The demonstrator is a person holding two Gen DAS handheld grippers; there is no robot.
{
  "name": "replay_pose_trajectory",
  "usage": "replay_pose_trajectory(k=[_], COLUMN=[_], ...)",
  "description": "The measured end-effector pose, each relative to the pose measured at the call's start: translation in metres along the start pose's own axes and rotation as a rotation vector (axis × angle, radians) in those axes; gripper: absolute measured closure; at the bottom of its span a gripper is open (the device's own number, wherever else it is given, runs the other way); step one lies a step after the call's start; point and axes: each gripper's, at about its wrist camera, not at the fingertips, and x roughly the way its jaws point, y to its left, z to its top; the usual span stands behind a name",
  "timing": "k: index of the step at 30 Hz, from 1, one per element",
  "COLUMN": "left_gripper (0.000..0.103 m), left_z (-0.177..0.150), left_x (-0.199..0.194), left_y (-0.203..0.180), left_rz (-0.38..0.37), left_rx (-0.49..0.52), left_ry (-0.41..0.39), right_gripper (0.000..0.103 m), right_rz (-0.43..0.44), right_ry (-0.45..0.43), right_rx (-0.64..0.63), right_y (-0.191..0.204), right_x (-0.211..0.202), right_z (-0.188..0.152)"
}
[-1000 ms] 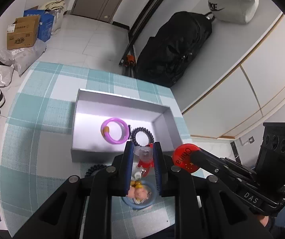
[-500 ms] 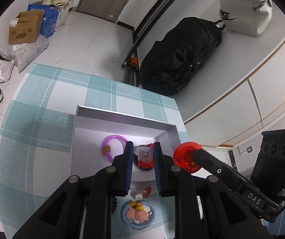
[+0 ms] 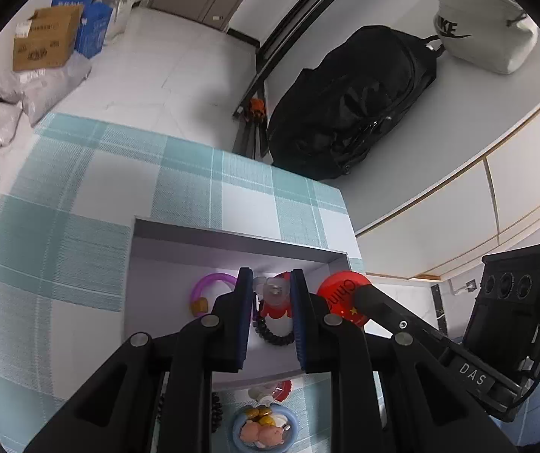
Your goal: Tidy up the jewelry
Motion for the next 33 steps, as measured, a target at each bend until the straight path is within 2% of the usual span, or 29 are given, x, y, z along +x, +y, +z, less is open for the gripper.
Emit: replay_pose_trajectory(k=[10,18,20,21,22,23,24,30,33], left_gripper=[0.088,0.088,0.08,0.078,0.071,0.063,0.06,0.059,0.056], left_z=[0.001,0.003,0.003,0.002,0.002,0.001,0.0,-0.002,-0.006], left_x=[0.01,0.011,0.013,0.012,0.01,0.008,0.006,-0.008,-0.013], left_y=[-0.002,0.007,0.01,0.01,0.01,0.009,0.008,0.004,0.003], left_rz=[0.009,-0.029,-0.031,-0.028,-0.02,-0.01,-0.01,0.0,0.023], left_rx=[0.001,-0.07,-0.094,-0.096,-0.093,-0.087,-0.08,-0.051,-0.035], left_ry=[0.023,0.033,0.065,0.064,0.058,0.052,0.044,0.009,0.003], right_gripper=[0.097,0.093,0.089,0.08,0.068,0.066,0.065,0.064,0.058], right_rz=[-0.01,-0.019,-0.022,-0.024,-0.03,-0.032,-0.026,-0.052,-0.074], right_ry=[0.018,0.014,-0.003,-0.009,-0.019,-0.031,-0.044,-0.082,-0.093], right_rx=[0.008,0.0,-0.011,-0.013,-0.013,-0.009,-0.003,-0.029,-0.051], right_y=[-0.004,-0.002,-0.001,-0.001,-0.001,-0.002,-0.003,-0.002,0.0], right_x=[0.004,0.004,0.0,-0.001,-0.003,-0.006,-0.009,-0.023,-0.028], right_z=[0.0,0.002,0.003,0.003,0.003,0.003,0.003,0.004,0.001])
